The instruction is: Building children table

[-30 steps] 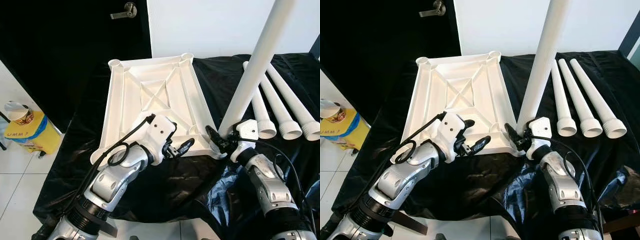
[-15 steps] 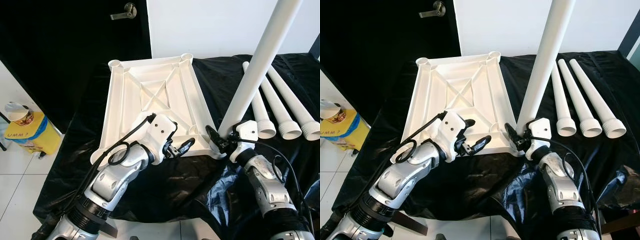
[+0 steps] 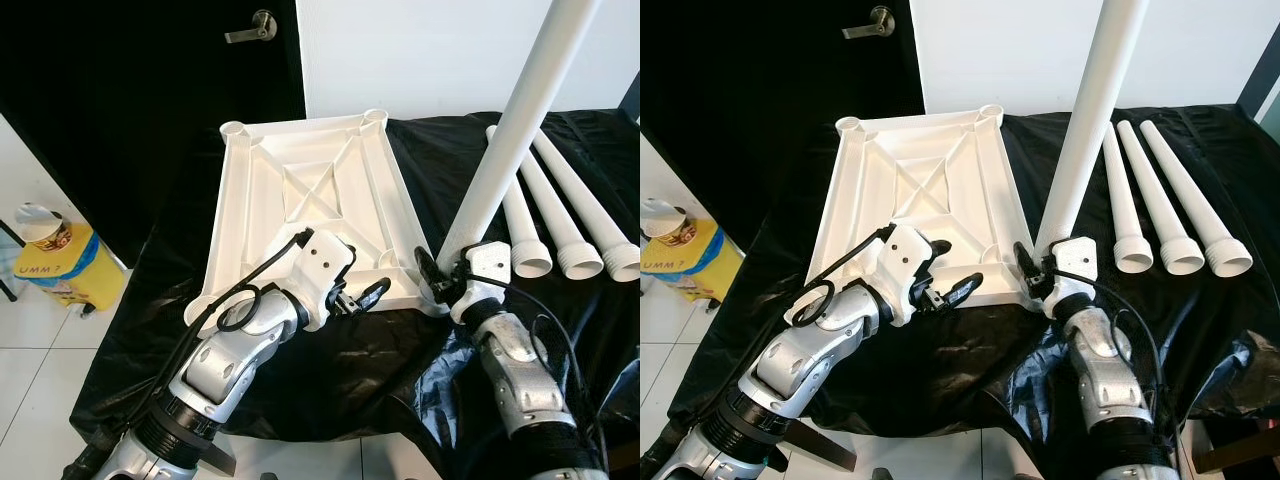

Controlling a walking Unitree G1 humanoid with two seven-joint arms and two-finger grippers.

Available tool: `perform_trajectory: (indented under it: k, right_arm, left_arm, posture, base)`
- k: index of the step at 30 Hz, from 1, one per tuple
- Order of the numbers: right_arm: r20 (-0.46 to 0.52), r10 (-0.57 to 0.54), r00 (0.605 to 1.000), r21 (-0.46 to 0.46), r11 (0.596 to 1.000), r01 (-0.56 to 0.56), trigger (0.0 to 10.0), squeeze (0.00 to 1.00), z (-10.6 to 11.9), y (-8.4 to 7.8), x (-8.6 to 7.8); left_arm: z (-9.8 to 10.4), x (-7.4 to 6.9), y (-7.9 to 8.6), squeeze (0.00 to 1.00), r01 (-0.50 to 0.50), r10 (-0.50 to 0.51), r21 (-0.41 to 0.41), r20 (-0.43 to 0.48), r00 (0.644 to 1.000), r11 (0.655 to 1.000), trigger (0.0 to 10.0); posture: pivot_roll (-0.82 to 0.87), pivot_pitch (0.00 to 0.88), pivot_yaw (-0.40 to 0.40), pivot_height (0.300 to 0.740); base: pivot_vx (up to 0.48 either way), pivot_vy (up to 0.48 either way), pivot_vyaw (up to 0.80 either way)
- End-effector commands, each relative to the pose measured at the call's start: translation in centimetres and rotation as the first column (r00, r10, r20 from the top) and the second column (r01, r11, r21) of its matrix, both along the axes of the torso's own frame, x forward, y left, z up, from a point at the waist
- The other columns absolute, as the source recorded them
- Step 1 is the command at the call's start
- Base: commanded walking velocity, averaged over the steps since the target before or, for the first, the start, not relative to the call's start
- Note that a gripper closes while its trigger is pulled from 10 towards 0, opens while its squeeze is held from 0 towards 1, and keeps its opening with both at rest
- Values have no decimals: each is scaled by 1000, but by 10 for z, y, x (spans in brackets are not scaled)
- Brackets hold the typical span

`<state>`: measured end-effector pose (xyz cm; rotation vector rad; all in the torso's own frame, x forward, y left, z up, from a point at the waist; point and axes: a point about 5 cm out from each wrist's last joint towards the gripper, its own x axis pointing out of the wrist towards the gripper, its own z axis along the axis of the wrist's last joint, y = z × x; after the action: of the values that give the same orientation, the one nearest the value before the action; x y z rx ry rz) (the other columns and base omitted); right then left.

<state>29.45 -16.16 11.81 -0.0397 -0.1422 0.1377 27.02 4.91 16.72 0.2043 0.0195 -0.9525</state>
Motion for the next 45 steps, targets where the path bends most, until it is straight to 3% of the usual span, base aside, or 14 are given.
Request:
perform_trajectory:
  k: [1, 4, 8, 10, 29, 30, 37, 45]
  right_arm:
    - [-105, -57, 993, -1, 998, 58, 10000, 0, -21, -2, -6]
    - [-136, -194, 972, 7, 980, 197, 10000, 0, -27, 4, -8]
    - [-162, -233, 959, 40, 969, 242, 10000, 0, -30, 17, -10]
    - [-162, -212, 964, 46, 974, 222, 10000, 0, -30, 24, -11]
    - [-78, -197, 977, 43, 979, 200, 10000, 0, -16, 24, -12]
    - [-68, -189, 980, 44, 980, 192, 10000, 1000, -15, 22, -12]
    - [-21, -124, 992, 50, 991, 125, 10000, 1000, -5, 18, -10]
    - [25, -29, 999, 25, 999, 29, 10000, 1000, 1, 6, -12]
  left_arm:
    - [-5, -5, -3, 0, 114, -113, 36, -26, 993, 993, 10000]
    - [-5, -5, -4, 0, 114, -113, 36, -26, 993, 993, 10000]
    - [-5, -6, -4, 0, 112, -111, 35, -26, 993, 993, 10000]
    - [-6, -6, -4, 0, 112, -111, 36, -26, 993, 993, 10000]
    - [-9, -3, -2, 0, 110, -110, 59, -16, 994, 992, 10000]
    - [-8, -2, 0, 0, 106, -105, 63, -9, 994, 992, 10000]
    - [-2, 6, 10, 0, 60, -61, 65, 13, 998, 996, 10000]
    - [-1, 3, 21, 0, 39, -39, 18, 2, 999, 999, 10000]
  posture:
    - [-45, 19, 50, 740]
    - [-42, 17, 46, 740]
    - [-38, 12, 43, 740]
    - [-36, 12, 42, 740]
    - [-44, 0, 38, 740]
    - [-42, 0, 35, 740]
    - [-18, 30, 25, 740]
    - [-15, 54, 21, 740]
  base:
    - [0, 0, 0]
    - [0, 0, 0]
    - [0, 0, 0]
    - [0, 0, 0]
    - [0, 0, 0]
    - [0, 0, 0]
    - [0, 0, 0]
    - [0, 0, 0]
